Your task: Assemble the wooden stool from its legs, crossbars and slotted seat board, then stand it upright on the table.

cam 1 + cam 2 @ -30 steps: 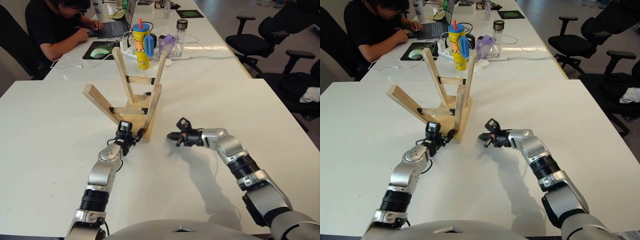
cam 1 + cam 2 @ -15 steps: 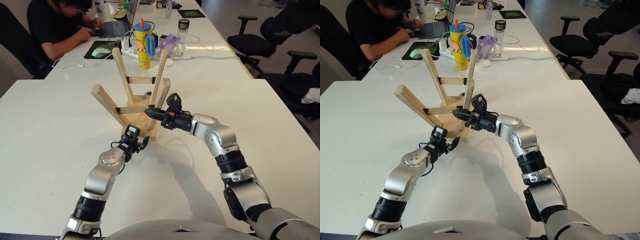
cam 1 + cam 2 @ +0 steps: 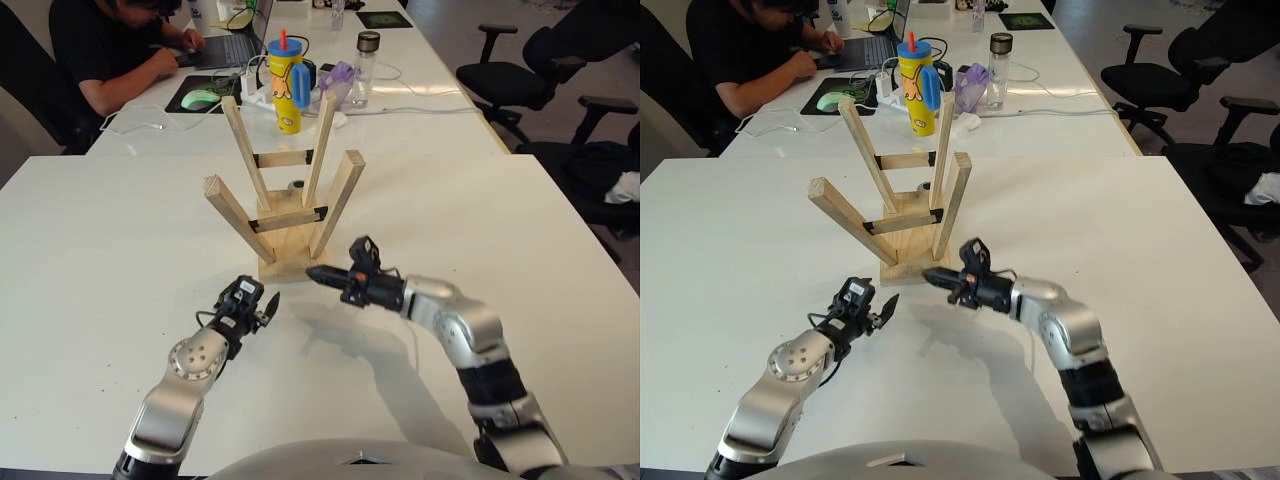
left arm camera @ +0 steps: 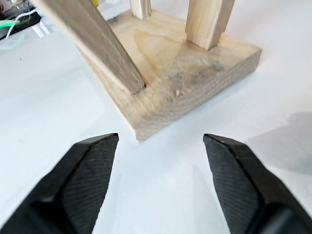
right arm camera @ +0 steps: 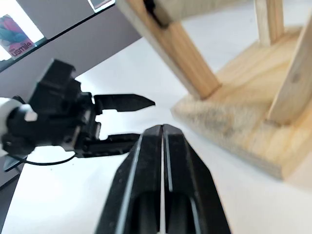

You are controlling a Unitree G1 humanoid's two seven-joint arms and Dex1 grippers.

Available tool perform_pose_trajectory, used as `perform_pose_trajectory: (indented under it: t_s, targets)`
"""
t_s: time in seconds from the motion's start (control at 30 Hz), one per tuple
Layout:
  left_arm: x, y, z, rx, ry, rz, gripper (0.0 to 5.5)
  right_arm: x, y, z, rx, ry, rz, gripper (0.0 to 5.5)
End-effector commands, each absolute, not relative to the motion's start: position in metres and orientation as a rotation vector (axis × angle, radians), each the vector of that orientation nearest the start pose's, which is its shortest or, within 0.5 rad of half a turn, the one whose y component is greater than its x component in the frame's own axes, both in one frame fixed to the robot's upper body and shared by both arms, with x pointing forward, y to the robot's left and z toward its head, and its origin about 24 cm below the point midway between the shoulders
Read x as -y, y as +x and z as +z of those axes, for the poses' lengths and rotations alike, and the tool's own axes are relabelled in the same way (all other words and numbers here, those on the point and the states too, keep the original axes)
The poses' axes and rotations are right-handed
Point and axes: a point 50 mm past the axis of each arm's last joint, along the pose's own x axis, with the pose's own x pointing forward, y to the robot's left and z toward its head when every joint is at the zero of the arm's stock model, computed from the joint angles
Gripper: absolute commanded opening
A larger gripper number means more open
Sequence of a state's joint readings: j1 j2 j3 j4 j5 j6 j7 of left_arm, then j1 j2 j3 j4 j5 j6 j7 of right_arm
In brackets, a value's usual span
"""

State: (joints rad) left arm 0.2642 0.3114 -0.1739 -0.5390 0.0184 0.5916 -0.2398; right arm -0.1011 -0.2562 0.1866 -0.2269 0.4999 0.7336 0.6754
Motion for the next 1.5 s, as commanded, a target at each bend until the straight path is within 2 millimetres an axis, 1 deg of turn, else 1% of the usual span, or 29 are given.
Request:
perform_pose_trajectory:
  t_s: [0.03,0.1,0.13,0.17,0.23,0.3,0.4,0.43,0.5,0.57,0.6,0.67,0.73,0.8,0.87,0.97,1.03,1.07,1.1,1.13,1.17,1.2,1.23,1.27,1.3,1.37,1.43,1.47,1.5]
  targets:
    - [-0.183,0.199,0.075,-0.205,0.082,-0.074,2.5,0.122,0.234,0.063,-0.276,0.265,0.699,0.0]
    - [-0.196,0.21,0.088,-0.122,0.006,0.058,2.2,0.139,0.244,0.074,-0.141,0.192,0.507,0.0]
    - [-0.2,0.217,0.095,-0.082,0.001,0.088,2.09,0.145,0.25,0.081,-0.084,0.199,0.427,0.0]
    - [-0.203,0.224,0.105,-0.024,0.0,0.118,1.85,0.149,0.255,0.087,-0.043,0.179,0.359,0.0]
    - [-0.205,0.234,0.119,0.047,-0.009,0.16,1.54,0.154,0.263,0.098,0.029,0.169,0.264,0.0]
    - [-0.201,0.241,0.129,0.088,-0.021,0.167,1.25,0.159,0.272,0.112,0.099,0.162,0.196,0.0]
    - [-0.194,0.243,0.138,0.119,-0.017,0.161,0.76,0.16,0.288,0.142,0.201,0.177,0.17,0.0]
    - [-0.192,0.243,0.138,0.12,-0.017,0.162,0.69,0.16,0.292,0.15,0.224,0.187,0.173,0.0]
    - [-0.19,0.243,0.139,0.115,-0.014,0.166,0.33,0.156,0.298,0.161,0.254,0.199,0.193,0.0]
    - [-0.19,0.243,0.137,0.099,-0.013,0.176,0.03,0.15,0.301,0.166,0.268,0.209,0.221,0.0]
    - [-0.191,0.243,0.137,0.099,-0.015,0.179,0.01,0.148,0.302,0.168,0.273,0.222,0.227,0.0]
    - [-0.194,0.243,0.142,0.125,-0.009,0.207,0.01,0.142,0.304,0.169,0.282,0.231,0.253,0.0]
    - [-0.196,0.242,0.146,0.141,0.001,0.224,0.01,0.142,0.306,0.169,0.278,0.26,0.239,0.0]
    - [-0.197,0.241,0.147,0.146,0.004,0.236,0.01,0.147,0.307,0.168,0.275,0.28,0.2,0.0]
    - [-0.201,0.239,0.148,0.154,0.023,0.255,0.01,0.156,0.308,0.167,0.272,0.273,0.142,0.0]
    - [-0.201,0.237,0.154,0.185,0.058,0.263,0.01,0.175,0.309,0.164,0.255,0.266,0.026,0.0]
    - [-0.2,0.235,0.162,0.25,0.089,0.272,0.01,0.171,0.312,0.166,0.254,0.25,0.056,0.0]
    - [-0.197,0.234,0.166,0.276,0.107,0.26,0.01,0.165,0.313,0.169,0.26,0.244,0.083,0.0]
    - [-0.189,0.237,0.166,0.272,0.117,0.216,0.01,0.155,0.315,0.171,0.265,0.245,0.126,0.0]
    - [-0.17,0.245,0.158,0.213,0.134,0.08,0.01,0.131,0.315,0.172,0.247,0.248,0.252,0.0]
    - [-0.148,0.25,0.146,0.142,0.169,-0.066,0.01,0.096,0.313,0.164,0.159,0.252,0.439,0.0]
    - [-0.128,0.252,0.134,0.07,0.217,-0.184,0.01,0.06,0.302,0.154,0.054,0.275,0.623,0.0]
    - [-0.119,0.251,0.13,0.057,0.244,-0.228,0.01,0.037,0.293,0.145,-0.028,0.269,0.735,0.0]
    - [-0.123,0.253,0.131,0.052,0.259,-0.196,0.01,0.026,0.284,0.137,-0.088,0.255,0.791,0.0]
    - [-0.131,0.255,0.132,0.044,0.258,-0.139,0.01,0.028,0.281,0.133,-0.114,0.253,0.779,0.0]
    - [-0.153,0.259,0.131,0.022,0.273,-0.026,0.01,0.041,0.281,0.125,-0.139,0.202,0.737,0.0]
    - [-0.173,0.258,0.13,0.005,0.257,0.082,0.01,0.058,0.285,0.117,-0.171,0.167,0.675,0.0]
    - [-0.181,0.257,0.131,0.009,0.24,0.135,0.01,0.069,0.289,0.113,-0.186,0.143,0.622,0.0]
    - [-0.186,0.255,0.133,0.021,0.227,0.17,0.01,0.081,0.292,0.108,-0.205,0.114,0.569,0.0]
